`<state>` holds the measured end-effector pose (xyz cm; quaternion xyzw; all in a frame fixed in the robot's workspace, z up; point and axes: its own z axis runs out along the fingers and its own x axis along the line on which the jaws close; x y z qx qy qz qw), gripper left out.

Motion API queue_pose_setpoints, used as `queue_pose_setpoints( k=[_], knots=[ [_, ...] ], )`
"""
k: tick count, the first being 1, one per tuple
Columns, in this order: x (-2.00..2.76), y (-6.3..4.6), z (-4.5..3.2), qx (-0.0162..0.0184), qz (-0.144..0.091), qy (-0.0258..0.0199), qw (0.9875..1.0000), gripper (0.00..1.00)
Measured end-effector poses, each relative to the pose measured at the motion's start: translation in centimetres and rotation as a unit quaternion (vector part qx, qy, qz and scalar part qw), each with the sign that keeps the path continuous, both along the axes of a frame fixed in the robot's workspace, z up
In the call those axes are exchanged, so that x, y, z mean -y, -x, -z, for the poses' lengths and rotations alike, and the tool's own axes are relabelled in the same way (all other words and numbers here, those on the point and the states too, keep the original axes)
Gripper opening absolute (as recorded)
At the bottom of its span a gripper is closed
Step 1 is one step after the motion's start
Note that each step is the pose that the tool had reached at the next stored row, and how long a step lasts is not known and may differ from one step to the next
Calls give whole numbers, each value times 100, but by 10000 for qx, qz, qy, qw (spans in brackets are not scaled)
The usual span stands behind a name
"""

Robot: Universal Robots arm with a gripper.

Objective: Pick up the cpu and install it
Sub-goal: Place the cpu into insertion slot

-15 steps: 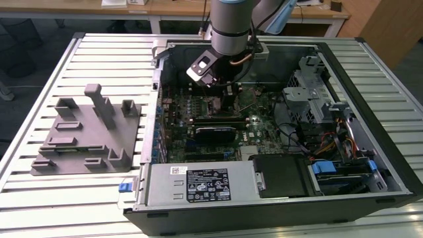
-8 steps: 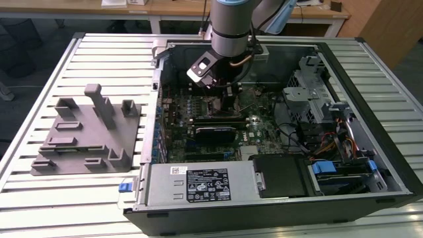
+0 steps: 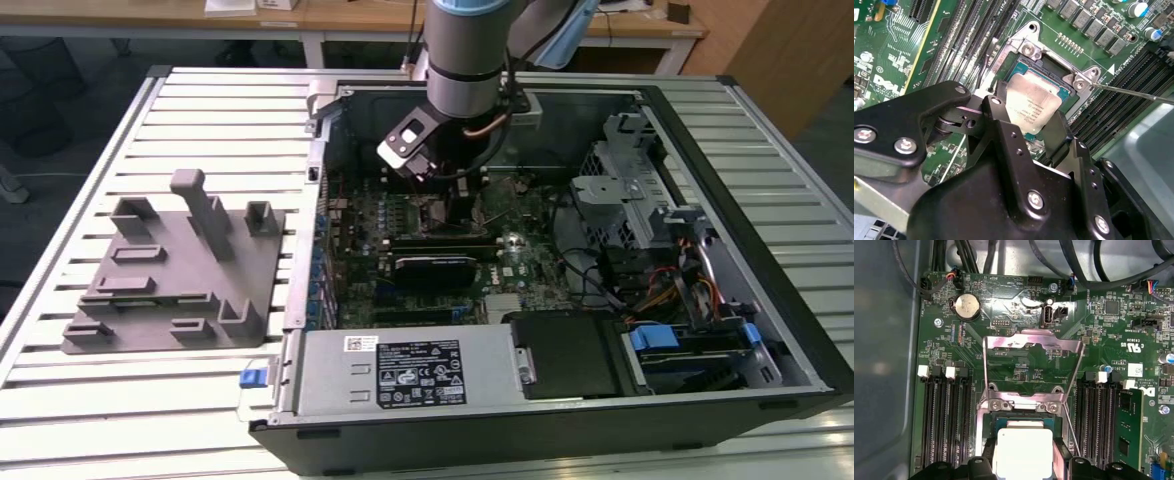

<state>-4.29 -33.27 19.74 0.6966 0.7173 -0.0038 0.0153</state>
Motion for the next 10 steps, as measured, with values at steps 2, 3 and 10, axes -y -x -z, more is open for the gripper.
queue_pose_setpoints(
  k=[2,3,10],
  knots=[
    [0,0,9,0,6,-1,10000,53],
    [0,-1,14,0,9,-1,10000,53],
    [1,-4,41,-2,24,3,10000,53]
  ],
)
